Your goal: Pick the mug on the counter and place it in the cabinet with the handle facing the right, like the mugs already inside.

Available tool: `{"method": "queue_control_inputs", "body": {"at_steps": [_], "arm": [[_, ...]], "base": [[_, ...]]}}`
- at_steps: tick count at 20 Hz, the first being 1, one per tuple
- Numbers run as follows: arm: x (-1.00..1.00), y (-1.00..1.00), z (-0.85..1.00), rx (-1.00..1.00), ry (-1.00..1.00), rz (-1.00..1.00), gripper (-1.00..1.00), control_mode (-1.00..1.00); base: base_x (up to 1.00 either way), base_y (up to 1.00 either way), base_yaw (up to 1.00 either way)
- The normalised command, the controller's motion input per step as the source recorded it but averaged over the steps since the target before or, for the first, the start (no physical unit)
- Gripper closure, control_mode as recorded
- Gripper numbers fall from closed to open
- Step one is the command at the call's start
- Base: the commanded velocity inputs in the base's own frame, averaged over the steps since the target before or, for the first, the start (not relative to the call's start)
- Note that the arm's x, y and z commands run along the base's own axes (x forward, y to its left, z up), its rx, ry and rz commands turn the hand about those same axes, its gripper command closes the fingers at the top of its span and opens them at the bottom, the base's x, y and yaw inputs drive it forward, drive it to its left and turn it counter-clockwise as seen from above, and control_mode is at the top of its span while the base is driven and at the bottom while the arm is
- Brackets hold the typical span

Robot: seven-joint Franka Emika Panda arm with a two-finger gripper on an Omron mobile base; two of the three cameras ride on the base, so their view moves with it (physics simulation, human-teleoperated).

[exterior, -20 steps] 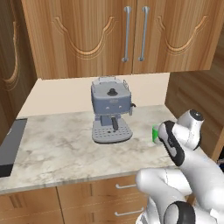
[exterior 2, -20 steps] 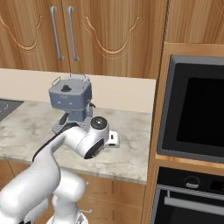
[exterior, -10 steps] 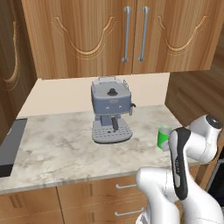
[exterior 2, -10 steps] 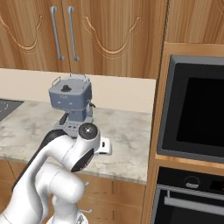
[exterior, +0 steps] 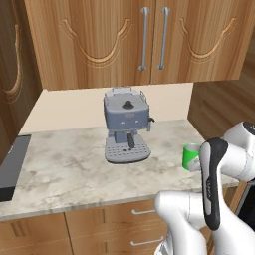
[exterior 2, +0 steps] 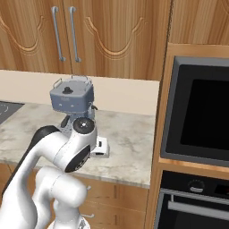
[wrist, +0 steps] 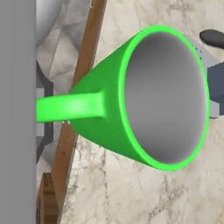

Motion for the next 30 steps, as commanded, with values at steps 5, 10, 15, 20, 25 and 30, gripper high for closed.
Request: {"method": "queue_control_inputs", "body": {"at_steps": [5,10,15,20,25,30], "arm": [[-0.03,0.00,0.00,0.00,0.00,0.00,1.00,-1.00],[-0.02,0.00,0.00,0.00,0.00,0.00,1.00,1.00],[0.00,0.00,0.00,0.00,0.00,0.00,1.00,1.00],[0.00,0.00,0.00,0.00,0.00,0.00,1.00,1.00],[0.00,0.00,0.00,0.00,0.00,0.00,1.00,1.00],[0.00,0.00,0.00,0.00,0.00,0.00,1.00,1.00]], "base": [[0.00,0.00,0.00],[-0.22,0.11,-0.01],[-0.66,0.31,-0.07],[-0.64,0.57,-0.09],[-0.27,0.76,-0.12],[-0.02,0.71,-0.15]]}}
